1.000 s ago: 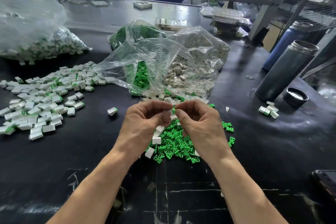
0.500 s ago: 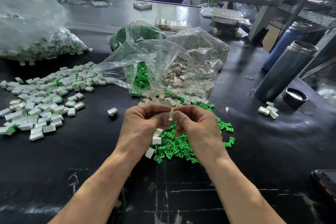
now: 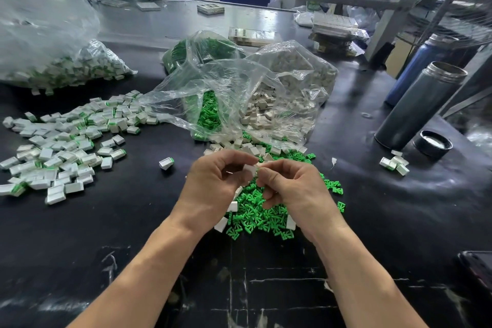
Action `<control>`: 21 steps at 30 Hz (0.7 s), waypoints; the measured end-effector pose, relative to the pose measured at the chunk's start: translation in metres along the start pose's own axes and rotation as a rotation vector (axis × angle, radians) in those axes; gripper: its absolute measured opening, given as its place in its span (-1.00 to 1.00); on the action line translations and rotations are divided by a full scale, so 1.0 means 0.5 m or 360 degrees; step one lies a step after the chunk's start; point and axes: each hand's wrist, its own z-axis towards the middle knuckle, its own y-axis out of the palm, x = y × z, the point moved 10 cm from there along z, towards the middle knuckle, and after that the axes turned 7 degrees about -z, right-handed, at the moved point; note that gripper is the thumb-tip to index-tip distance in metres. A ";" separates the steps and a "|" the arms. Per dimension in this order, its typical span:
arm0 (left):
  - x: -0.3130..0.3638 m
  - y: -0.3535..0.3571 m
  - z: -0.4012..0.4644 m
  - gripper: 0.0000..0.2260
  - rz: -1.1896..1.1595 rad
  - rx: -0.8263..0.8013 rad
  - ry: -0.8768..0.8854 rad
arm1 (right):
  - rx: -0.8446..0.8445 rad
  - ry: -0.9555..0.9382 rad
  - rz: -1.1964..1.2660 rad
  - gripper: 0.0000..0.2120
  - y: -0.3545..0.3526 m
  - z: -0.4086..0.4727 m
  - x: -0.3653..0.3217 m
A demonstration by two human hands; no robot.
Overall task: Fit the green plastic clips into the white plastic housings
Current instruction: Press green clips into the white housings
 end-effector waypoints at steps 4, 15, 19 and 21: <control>0.020 -0.003 0.001 -0.68 0.0299 -0.0011 0.0166 | -0.0026 0.0042 0.0060 -0.91 0.003 -0.003 0.003; 0.058 0.011 -0.011 -0.80 0.0616 0.0054 0.0422 | 0.0056 0.0193 0.0322 -0.92 0.011 -0.010 0.026; 0.059 0.013 -0.011 -0.80 0.0570 0.0002 0.0406 | 0.0018 0.0263 0.0314 -0.90 0.003 -0.009 0.028; 0.059 0.014 -0.010 -0.80 0.0555 -0.0024 0.0405 | -0.0011 0.0283 0.0309 -0.92 0.001 -0.009 0.028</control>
